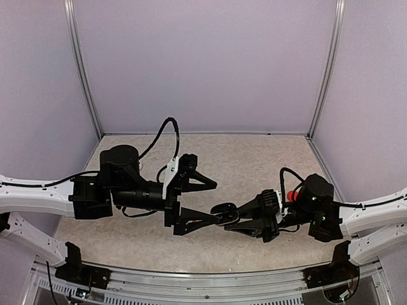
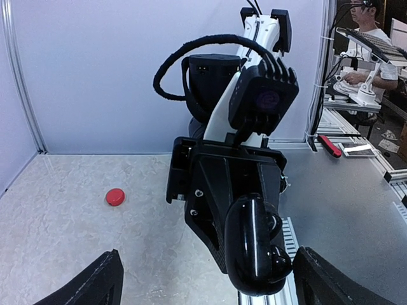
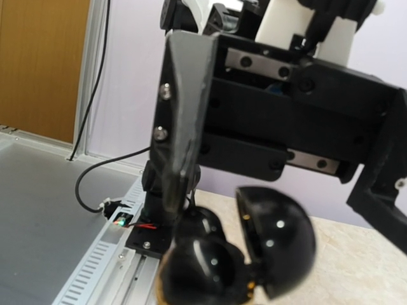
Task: Insert the wireless bluetooth earbuds into the charging case
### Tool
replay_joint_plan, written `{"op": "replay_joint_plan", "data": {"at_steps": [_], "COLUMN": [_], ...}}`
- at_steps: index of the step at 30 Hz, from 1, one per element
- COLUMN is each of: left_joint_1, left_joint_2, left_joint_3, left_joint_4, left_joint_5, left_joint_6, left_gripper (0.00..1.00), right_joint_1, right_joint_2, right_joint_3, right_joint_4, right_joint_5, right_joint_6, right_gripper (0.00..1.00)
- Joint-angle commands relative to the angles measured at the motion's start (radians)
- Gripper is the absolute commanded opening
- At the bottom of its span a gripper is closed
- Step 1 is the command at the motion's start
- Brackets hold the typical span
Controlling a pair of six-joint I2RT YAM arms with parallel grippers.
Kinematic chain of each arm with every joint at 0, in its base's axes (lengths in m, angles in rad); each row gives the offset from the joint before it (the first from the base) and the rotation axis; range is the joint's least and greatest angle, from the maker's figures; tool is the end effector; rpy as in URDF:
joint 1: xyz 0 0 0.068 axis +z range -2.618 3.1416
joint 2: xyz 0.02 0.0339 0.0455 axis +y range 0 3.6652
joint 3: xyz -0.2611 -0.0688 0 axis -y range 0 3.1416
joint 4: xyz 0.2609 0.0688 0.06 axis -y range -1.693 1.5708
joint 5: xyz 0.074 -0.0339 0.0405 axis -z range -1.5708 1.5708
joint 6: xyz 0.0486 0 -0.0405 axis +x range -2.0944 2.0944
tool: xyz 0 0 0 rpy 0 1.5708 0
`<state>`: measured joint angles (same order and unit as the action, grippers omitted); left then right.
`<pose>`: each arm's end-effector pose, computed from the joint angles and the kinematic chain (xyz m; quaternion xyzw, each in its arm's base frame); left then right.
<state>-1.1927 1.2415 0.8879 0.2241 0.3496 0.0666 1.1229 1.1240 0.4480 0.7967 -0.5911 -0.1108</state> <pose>0.1026 -0.3033 0.3111 0.5285 0.5305 -0.4574 0.4798 0.0890 0.2477 0.2463 -0.5448 0.3914 0.5160 0.5326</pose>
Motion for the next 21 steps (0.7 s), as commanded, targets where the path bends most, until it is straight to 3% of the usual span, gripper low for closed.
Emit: {"op": "replay_joint_plan", "data": {"at_steps": [1, 21], "left_joint_1": [-0.005, 0.003], "left_joint_2": [0.016, 0.043], "left_joint_3": [0.022, 0.035], "left_joint_4": [0.018, -0.027], "left_joint_5": [-0.024, -0.068], "left_joint_6": [-0.008, -0.006], "left_gripper": [0.91, 0.84], "right_joint_1": [0.012, 0.021], "right_joint_2": [0.001, -0.046], "right_joint_3": [0.027, 0.028], "right_joint_4": [-0.003, -0.029], "right_joint_5": [-0.015, 0.017], "right_joint_6": [-0.003, -0.012], "right_gripper": [0.0, 0.0]}}
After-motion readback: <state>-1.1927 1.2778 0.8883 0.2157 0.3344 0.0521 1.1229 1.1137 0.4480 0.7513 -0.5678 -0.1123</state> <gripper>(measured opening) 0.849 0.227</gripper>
